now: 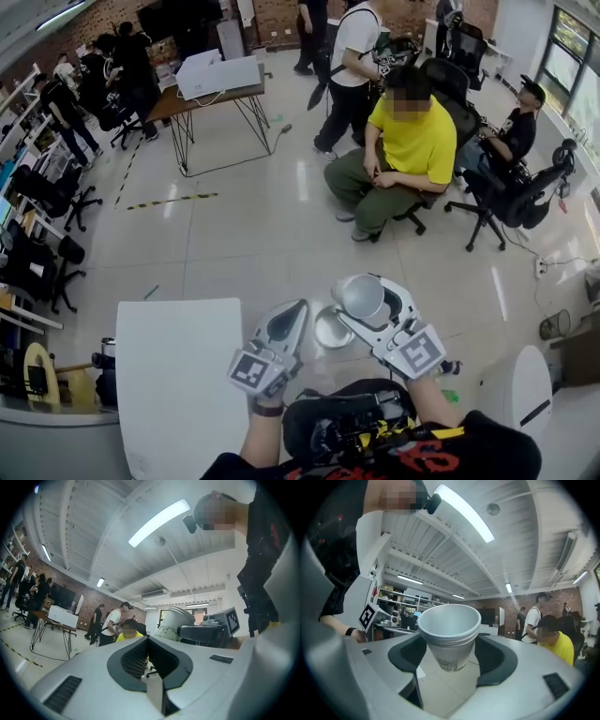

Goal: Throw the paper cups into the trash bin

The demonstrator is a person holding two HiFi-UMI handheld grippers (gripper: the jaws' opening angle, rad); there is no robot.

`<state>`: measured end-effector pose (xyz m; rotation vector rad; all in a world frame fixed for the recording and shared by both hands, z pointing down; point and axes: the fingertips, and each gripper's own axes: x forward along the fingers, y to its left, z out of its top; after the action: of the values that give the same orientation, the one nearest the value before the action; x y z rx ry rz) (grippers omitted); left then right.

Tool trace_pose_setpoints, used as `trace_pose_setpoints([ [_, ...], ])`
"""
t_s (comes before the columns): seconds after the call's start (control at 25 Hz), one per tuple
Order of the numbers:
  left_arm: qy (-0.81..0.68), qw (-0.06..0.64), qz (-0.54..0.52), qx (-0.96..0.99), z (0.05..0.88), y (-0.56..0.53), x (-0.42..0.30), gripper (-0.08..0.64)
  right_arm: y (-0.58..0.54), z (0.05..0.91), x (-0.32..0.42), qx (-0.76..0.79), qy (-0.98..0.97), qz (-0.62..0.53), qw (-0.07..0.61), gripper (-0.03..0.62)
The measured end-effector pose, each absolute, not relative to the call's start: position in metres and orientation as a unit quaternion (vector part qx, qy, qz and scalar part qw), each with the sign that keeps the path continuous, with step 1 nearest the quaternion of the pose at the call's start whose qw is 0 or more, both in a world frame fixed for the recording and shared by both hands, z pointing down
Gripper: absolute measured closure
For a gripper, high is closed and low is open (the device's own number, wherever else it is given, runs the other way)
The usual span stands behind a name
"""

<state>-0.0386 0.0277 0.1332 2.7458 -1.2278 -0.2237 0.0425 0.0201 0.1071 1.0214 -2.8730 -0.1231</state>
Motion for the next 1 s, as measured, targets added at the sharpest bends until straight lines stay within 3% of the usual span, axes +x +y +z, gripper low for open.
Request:
trace_pose_setpoints([
  [1.0, -0.38, 0.061, -0.073, 0.92, 0.123, -0.036, -0.041, 0.558, -0.051, 0.137, 0.053, 0.385, -0.919, 0.019, 0.088, 0.259],
])
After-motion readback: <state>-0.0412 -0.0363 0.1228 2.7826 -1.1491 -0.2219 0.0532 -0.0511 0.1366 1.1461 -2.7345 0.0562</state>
